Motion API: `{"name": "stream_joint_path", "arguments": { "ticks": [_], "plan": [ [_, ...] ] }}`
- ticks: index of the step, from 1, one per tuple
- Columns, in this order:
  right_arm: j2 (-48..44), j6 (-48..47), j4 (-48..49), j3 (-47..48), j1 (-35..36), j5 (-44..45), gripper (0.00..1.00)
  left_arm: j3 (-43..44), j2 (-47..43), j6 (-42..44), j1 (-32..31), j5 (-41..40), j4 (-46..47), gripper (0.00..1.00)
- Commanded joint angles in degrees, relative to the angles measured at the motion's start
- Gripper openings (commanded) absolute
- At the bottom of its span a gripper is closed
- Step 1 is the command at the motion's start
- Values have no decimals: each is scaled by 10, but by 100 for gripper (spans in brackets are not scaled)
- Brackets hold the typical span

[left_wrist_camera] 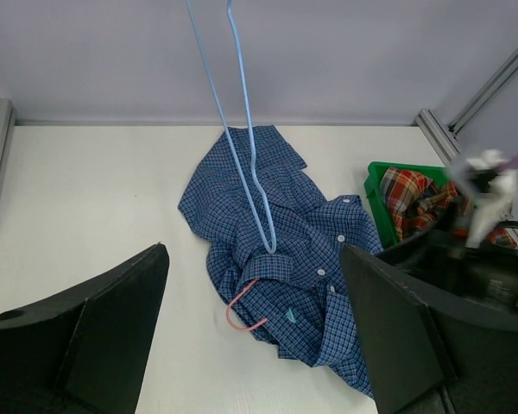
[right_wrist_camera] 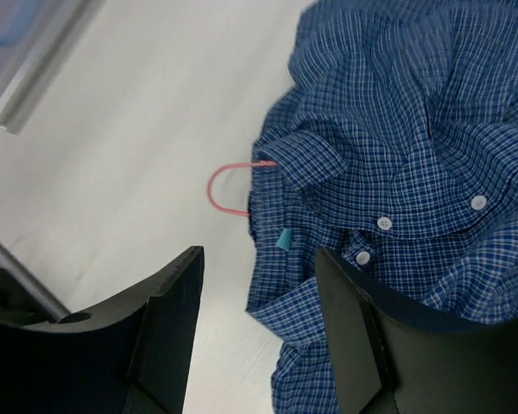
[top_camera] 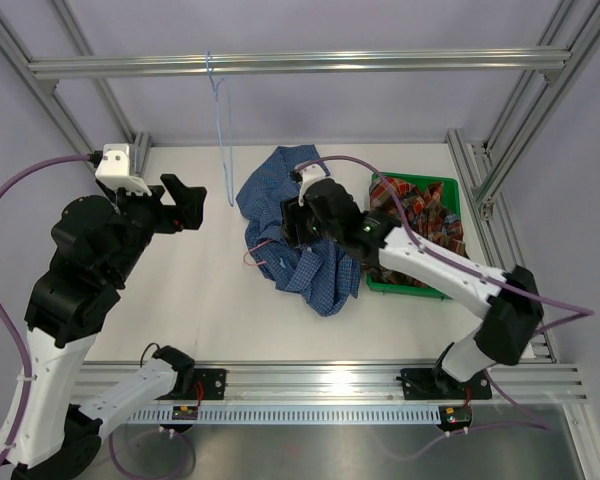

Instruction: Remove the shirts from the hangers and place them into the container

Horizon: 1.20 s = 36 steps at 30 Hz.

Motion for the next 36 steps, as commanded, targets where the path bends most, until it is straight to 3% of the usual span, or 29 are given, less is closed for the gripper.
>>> {"name": "stream_joint_path", "arguments": {
  "ticks": [1,8,20,25,36],
  "plan": [
    [84,-18,8,28,-39,-70,62,6,-1,4,-2,24,17,86],
    [204,-25,23,108,-47,-195,60,-11,1,10,-1,20,17,86],
    [260,-51,36,141,-46,-309,59,-9,26,-1,-1,-68,-30,89],
    [281,-70,25,157,-40,-331,60,-10,7,-5,-2,-109,-30,92],
    [354,-93,5,203,-38,-362,63,-8,3,-6,-2,-98,-34,93]
  ]
}}
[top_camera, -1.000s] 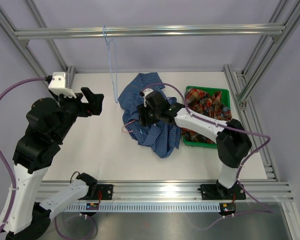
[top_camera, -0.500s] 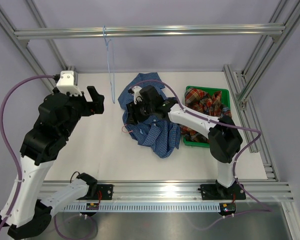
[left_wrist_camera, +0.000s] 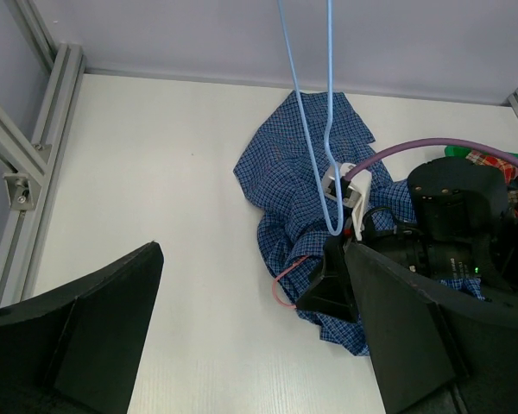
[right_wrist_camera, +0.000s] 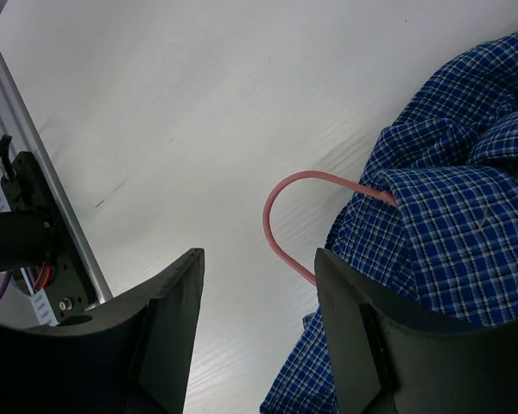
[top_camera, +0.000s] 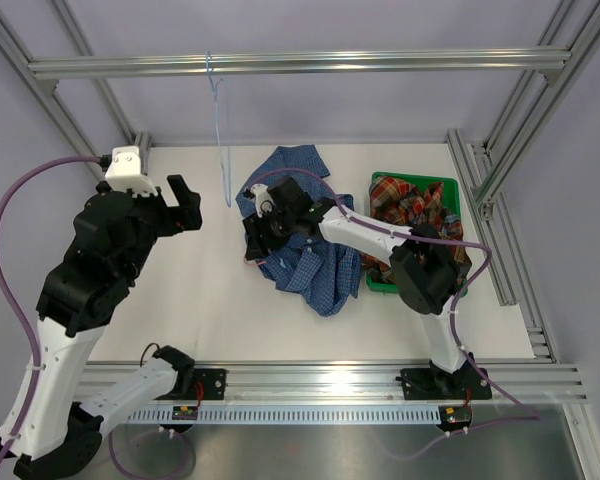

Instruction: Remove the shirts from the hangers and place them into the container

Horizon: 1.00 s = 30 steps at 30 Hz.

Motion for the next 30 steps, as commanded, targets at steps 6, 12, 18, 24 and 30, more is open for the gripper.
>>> {"name": "stream_joint_path", "arguments": {
  "ticks": [6,12,18,24,30],
  "plan": [
    [42,-27,0,35,6,-30,63,16,-18,5,-2,-3,10,94],
    [61,-25,6,37,6,-52,62,15,-19,7,-1,-2,9,94],
    [79,-25,1,55,6,-74,61,12,-18,7,-2,3,10,94],
    [86,-35,-24,79,19,-88,56,10,-18,8,-2,4,12,94],
    [50,-19,-4,50,25,-104,38,15,-14,10,-2,10,10,94]
  ]
}}
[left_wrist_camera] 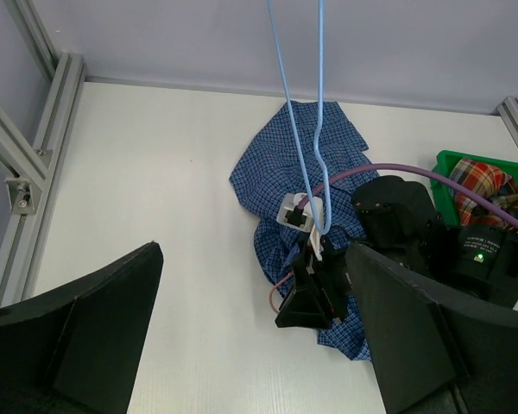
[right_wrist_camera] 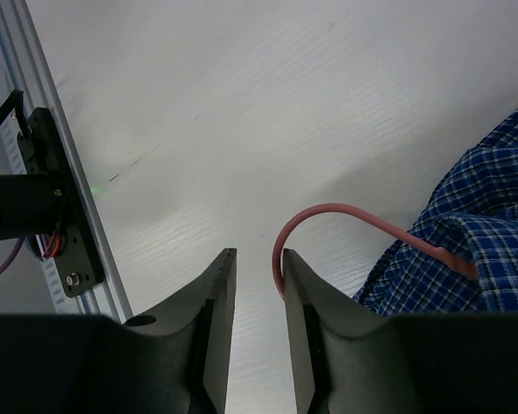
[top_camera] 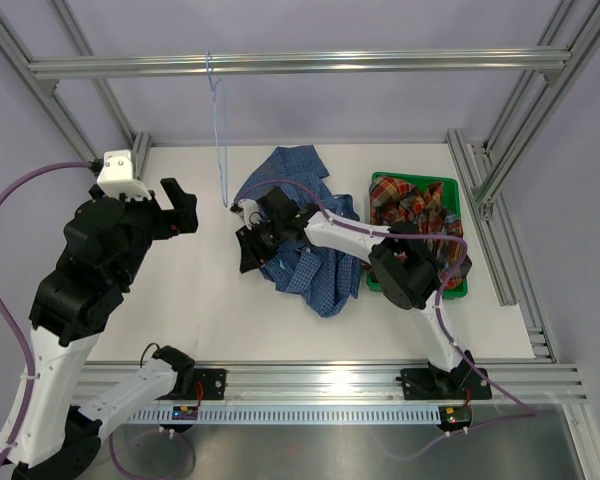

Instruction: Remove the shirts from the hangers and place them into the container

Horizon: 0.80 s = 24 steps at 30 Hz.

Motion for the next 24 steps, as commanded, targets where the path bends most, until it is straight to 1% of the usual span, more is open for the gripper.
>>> {"name": "stream_joint_path", "arguments": {
  "ticks": [1,2,8,11,12,13,17,19,20,22,23,24],
  "plan": [
    [-38,4,15,-9,9,-19,47,18,4,9,-1,11,9,94],
    [-40,2,17,-11,9,-16,48,20,4,8,-2,11,7,94],
    [-9,-7,1,3,9,-11,49,19,0,11,-2,14,8,93],
    [-3,-5,3,3,9,-3,38,20,-1,14,-2,11,8,94],
    [-5,-2,10,-3,9,-1,31,20,0,15,-2,12,8,94],
    [-9,-1,12,-5,9,-2,28,22,3,16,-1,12,7,94],
    [-12,0,21,-12,9,0,29,20,3,14,-1,14,7,94],
    [-2,-7,11,-4,9,2,26,17,1,14,-2,19,9,94],
    [-1,-8,7,-4,9,4,18,15,0,14,-2,19,10,93],
    [-17,-6,20,-26,9,19,0,13,0,19,-2,19,10,93],
    [-31,1,32,-43,9,24,0,12,-2,21,-2,24,11,93],
    [-49,7,57,-82,9,38,0,11,-3,25,-2,32,18,93]
  ]
}}
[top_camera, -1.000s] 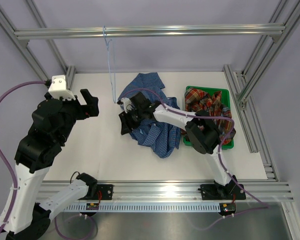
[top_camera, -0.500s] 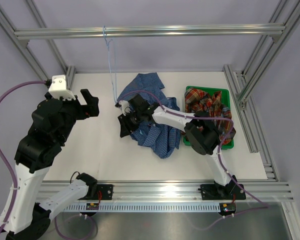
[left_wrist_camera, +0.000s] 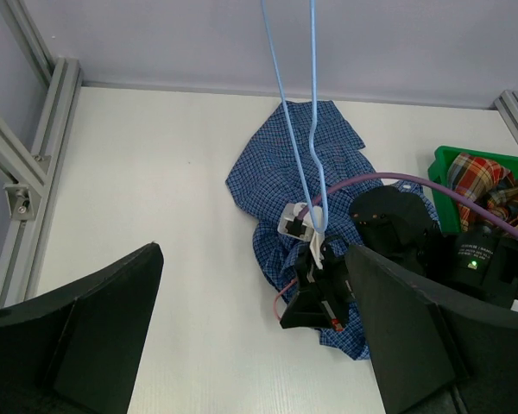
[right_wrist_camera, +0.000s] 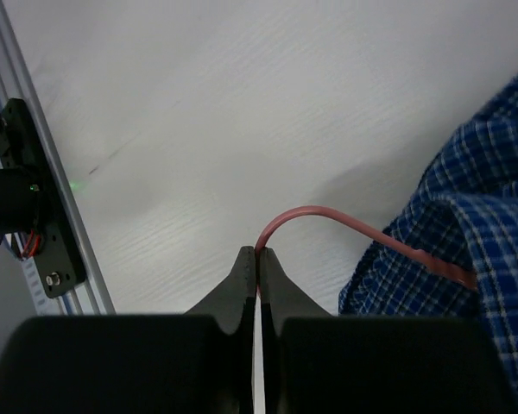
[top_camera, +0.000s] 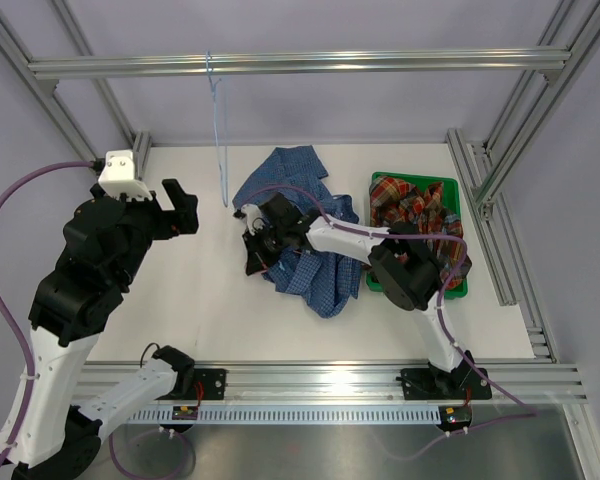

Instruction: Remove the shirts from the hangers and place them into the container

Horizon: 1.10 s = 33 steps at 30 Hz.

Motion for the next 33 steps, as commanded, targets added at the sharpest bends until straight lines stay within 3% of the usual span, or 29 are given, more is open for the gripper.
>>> {"name": "stream_joint_path", "arguments": {
  "ticks": [1,6,11,18,26,33],
  "plan": [
    [-87,11,46,-73,5,38,0,10,-4,21,-2,30,18,93],
    [-256,49,83,-194,6,101,0,-3,-28,44,-2,125,59,92],
    [-397,84,54,-200,10,90,0,9,-35,43,-1,189,73,90],
    [-476,91,-87,-53,17,116,0,-9,-20,79,-2,359,91,88],
    [-450,77,-232,190,-2,142,0,-23,-7,71,-2,441,127,87],
    [-404,80,-306,334,-12,117,0,-19,10,65,-1,487,151,88]
  ]
}}
